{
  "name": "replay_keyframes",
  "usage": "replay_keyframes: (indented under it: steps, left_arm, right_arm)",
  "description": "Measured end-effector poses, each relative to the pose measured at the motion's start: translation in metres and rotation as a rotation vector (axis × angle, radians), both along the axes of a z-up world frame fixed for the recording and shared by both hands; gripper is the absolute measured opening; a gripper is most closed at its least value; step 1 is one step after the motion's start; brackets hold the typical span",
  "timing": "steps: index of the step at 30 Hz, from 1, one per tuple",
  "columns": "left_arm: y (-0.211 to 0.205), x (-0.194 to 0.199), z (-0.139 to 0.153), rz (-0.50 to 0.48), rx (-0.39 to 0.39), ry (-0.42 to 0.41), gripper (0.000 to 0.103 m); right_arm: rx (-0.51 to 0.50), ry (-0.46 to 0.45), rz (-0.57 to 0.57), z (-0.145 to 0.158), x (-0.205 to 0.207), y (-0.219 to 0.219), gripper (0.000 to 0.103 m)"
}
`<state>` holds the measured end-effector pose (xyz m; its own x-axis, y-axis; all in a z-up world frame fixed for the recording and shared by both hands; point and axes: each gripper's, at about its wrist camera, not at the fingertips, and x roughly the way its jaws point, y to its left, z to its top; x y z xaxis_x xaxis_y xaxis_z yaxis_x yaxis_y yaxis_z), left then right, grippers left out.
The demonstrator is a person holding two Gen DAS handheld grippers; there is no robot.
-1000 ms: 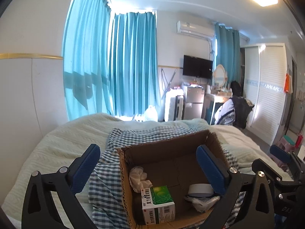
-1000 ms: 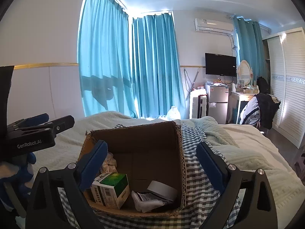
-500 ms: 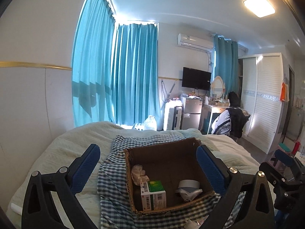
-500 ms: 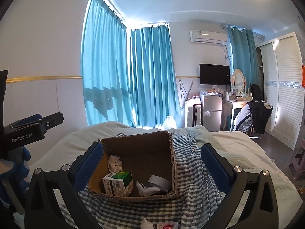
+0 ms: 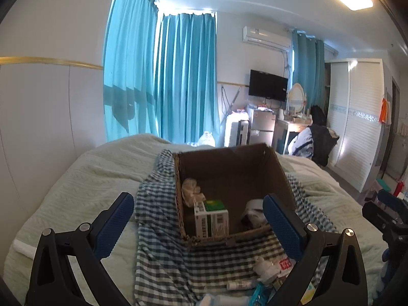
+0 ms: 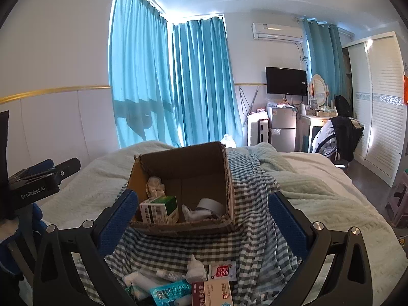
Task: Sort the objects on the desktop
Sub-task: 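Move both grippers back toward the remaining items on the sheet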
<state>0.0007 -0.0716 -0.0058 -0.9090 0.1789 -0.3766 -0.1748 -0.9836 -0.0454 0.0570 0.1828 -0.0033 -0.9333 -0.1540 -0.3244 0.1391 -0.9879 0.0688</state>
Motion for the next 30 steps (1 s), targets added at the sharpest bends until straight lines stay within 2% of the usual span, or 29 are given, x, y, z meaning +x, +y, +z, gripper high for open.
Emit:
replay_keyframes:
  steps: [5,12,16,21,30]
  left_arm:
    - [0.002,0.004,-0.045,-0.026,-0.067,-0.136,0.103]
    - [0.004,0.017,-0.101,-0.076,-0.175,-0.257,0.102]
    - [0.001,0.022,-0.121,-0.116,-0.210,-0.317,0.097]
    - [0.008,0.022,-0.139,-0.172,-0.261,-0.373,0.097]
    - [0.024,0.016,-0.176,-0.280,-0.361,-0.533,0.097]
  right_arm:
    - [0.019,-0.073,0.009,-0.031,-0.001,0.000,0.103]
    - [0.056,-0.214,0.007,-0.078,-0.009,-0.004,0.103]
    - [0.081,-0.308,0.013,-0.108,-0.015,-0.009,0.103]
    - [0.092,-0.410,0.015,-0.134,-0.025,-0.010,0.103]
    - [0.099,-0.512,0.029,-0.165,-0.037,-0.011,0.103]
